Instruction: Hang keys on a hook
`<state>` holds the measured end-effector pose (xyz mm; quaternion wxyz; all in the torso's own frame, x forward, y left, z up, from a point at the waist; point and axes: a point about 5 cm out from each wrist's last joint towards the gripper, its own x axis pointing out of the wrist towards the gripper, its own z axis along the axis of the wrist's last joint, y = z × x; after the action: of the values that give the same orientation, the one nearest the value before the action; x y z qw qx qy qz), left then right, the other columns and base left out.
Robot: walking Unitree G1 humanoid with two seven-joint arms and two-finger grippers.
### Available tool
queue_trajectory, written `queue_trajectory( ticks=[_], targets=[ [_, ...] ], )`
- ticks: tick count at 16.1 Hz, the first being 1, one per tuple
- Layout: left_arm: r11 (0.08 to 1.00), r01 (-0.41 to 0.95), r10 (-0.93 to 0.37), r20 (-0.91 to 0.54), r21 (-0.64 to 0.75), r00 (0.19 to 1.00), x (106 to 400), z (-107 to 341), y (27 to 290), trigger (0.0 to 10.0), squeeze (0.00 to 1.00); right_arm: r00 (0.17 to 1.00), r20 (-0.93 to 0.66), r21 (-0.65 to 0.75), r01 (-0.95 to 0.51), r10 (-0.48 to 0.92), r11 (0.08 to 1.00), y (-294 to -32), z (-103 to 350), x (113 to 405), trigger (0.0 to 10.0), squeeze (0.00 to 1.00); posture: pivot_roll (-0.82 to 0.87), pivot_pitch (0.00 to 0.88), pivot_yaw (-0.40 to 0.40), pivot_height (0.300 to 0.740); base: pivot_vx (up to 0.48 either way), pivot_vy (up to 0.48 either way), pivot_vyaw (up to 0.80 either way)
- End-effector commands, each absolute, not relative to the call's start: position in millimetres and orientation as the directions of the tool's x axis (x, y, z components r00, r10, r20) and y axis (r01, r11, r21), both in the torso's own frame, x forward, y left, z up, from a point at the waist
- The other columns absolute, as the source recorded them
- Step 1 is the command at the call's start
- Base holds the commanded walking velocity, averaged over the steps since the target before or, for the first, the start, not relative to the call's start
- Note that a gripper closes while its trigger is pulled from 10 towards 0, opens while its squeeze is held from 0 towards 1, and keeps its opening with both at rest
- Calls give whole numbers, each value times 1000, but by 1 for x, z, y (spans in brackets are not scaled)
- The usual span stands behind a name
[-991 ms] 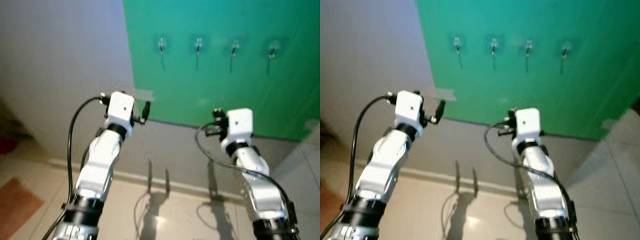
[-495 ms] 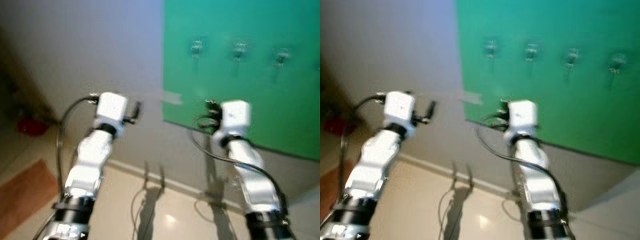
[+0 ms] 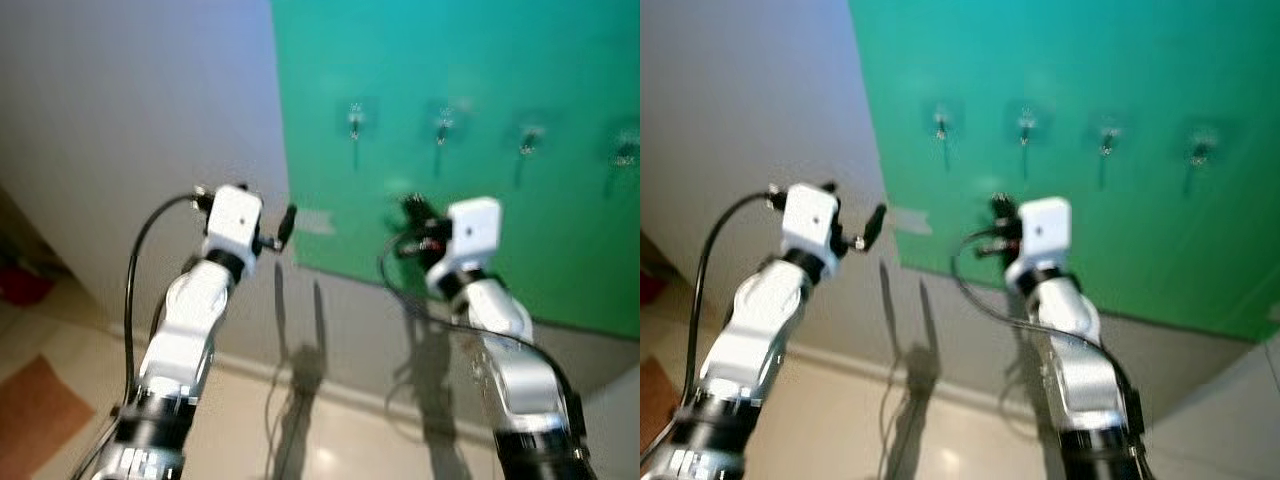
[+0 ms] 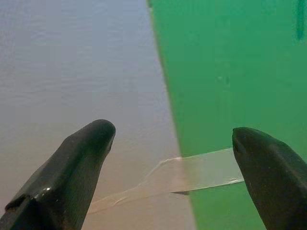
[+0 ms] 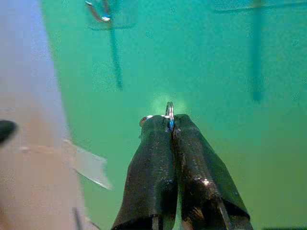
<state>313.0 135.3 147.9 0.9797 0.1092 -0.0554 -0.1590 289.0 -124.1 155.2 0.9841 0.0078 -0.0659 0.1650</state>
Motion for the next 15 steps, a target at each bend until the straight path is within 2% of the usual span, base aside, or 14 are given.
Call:
queue_trajectory(
  ticks=[1, 8, 11, 15],
  targets=[
    [913, 332, -363, 99, 236, 927, 310, 151, 131, 10000, 0, 928, 151, 3, -345, 341, 938, -127, 160, 286, 10000, 0, -85, 0, 38, 740, 0, 0, 0],
    [864, 418, -457, 88, 281, 885, 302, 154, 130, 10000, 0, 807, 194, 26, -573, 558, 819, -97, 181, 295, 10000, 0, -78, 0, 41, 740, 0, 0, 0],
    [858, 427, -467, 86, 286, 880, 301, 155, 130, 10000, 0, 796, 193, 16, -587, 574, 809, -93, 186, 302, 10000, 0, -75, 0, 38, 740, 0, 0, 0],
    [839, 456, -498, 83, 297, 863, 298, 157, 125, 10000, 0, 798, 188, 34, -588, 572, 808, -79, 197, 325, 10000, 0, -62, 0, 31, 740, 0, 0, 0]
  ],
)
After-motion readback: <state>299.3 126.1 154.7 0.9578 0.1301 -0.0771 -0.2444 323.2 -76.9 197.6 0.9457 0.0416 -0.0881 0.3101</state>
